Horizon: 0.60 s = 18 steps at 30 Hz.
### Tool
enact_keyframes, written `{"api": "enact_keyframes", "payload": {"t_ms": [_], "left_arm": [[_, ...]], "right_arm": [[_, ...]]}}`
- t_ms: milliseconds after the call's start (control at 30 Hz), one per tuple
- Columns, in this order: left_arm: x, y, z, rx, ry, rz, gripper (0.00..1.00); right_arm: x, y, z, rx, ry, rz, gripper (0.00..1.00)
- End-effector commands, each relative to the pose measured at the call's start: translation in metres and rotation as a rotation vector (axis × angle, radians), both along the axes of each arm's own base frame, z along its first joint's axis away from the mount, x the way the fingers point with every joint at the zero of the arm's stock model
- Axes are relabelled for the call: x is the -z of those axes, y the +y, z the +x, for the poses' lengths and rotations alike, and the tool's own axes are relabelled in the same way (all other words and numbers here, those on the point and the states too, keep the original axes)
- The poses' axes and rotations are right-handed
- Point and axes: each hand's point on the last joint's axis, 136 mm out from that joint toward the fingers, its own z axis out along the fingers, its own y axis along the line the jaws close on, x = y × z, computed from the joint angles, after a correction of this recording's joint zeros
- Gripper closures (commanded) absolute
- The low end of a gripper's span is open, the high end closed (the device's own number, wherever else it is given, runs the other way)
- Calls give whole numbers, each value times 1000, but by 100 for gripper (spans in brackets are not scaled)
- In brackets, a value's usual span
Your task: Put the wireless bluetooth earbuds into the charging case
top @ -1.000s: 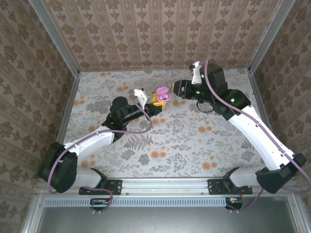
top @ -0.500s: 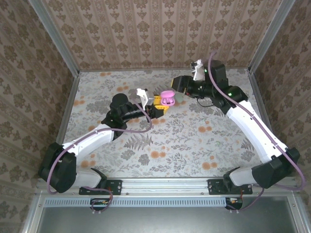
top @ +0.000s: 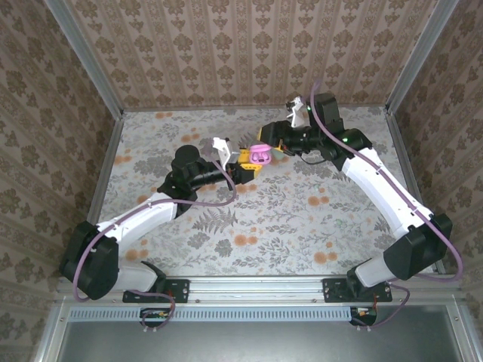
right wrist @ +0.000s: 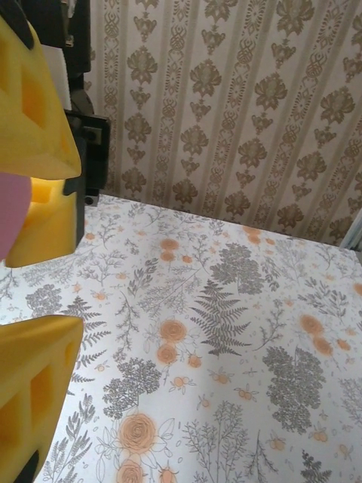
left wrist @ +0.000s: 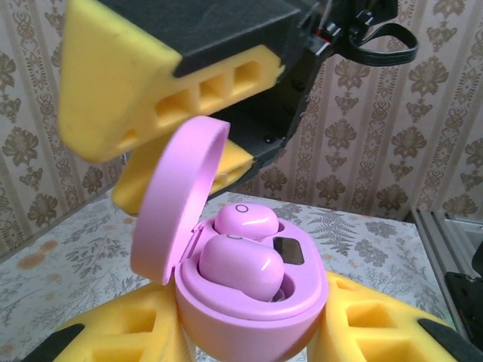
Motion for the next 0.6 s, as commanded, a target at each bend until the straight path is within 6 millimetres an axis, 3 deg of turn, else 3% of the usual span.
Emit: {"api": "enact_keyframes", "payload": {"t_ms": [0,567], "left_arm": [[-21,1,2,-29,-72,-38,64],[-25,6,12,-99,-78,-57,64]], "right_arm": [[-11,0,-15,-45,-14,11,48],[2,-4,-22,-43,1,-1,44]]}}
